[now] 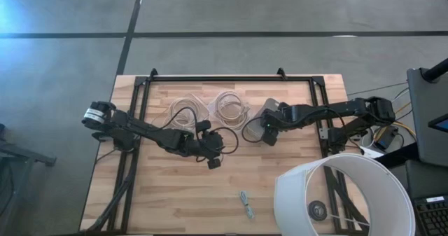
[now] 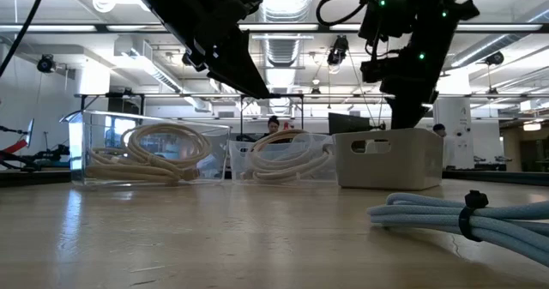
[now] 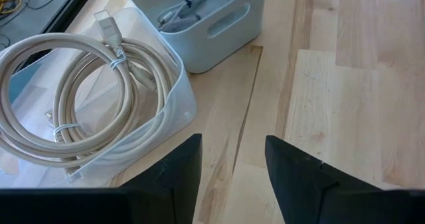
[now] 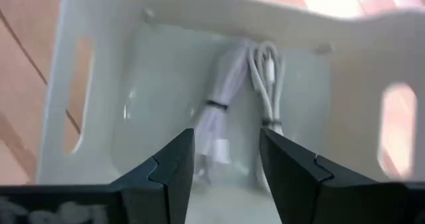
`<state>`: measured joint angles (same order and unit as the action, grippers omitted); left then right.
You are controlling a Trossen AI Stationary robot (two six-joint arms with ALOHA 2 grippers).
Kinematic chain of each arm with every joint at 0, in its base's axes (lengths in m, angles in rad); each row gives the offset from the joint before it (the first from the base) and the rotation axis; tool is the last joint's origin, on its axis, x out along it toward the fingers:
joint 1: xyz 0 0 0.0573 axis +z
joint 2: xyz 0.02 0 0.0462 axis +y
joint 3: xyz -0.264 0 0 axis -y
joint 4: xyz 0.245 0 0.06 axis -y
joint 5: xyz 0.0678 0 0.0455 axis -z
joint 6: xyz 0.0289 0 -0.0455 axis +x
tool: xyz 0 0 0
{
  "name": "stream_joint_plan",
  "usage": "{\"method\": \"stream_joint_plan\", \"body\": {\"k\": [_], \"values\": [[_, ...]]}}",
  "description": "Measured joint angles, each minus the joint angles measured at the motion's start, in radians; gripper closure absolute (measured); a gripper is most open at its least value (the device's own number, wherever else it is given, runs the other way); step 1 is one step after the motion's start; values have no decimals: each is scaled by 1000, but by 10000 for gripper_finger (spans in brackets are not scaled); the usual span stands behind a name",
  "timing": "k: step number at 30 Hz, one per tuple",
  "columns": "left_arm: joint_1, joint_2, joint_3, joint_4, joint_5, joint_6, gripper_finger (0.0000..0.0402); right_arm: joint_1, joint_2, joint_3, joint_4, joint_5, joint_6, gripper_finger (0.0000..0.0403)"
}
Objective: Pick & Place USB Port
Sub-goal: Put the purple charger cable into the white bin, then put the blue charger cable into the white bin
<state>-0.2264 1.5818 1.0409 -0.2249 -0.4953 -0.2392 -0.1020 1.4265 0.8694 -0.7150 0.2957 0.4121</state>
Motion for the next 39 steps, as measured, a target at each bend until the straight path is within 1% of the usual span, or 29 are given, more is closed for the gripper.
{"method": "stream_joint_plan", "body": {"k": [3, 5, 8, 12, 16, 20, 25, 33, 39], "values": [[0, 0, 0, 0, 0, 0, 232, 0, 0, 46, -83, 9, 66, 241], [0, 0, 0, 0, 0, 0, 232, 7, 0, 60, -93, 24, 81, 239], [0, 0, 0, 0, 0, 0, 232, 31, 0, 74, -93, 18, 83, 235], [0, 0, 0, 0, 0, 0, 232, 86, 0, 91, -94, 8, 86, 232], [0, 0, 0, 0, 0, 0, 232, 157, 0, 121, -92, -26, 87, 232], [0, 0, 0, 0, 0, 0, 232, 217, 0, 163, -86, -26, 87, 233], [0, 0, 0, 0, 0, 0, 232, 269, 0, 192, -30, -8, 84, 234], [0, 0, 0, 0, 0, -6, 232, 314, 0, 168, 61, -16, 93, 234], [0, 0, 0, 7, 0, -7, 232, 321, 0, 146, 81, -63, 292, 234]]}}
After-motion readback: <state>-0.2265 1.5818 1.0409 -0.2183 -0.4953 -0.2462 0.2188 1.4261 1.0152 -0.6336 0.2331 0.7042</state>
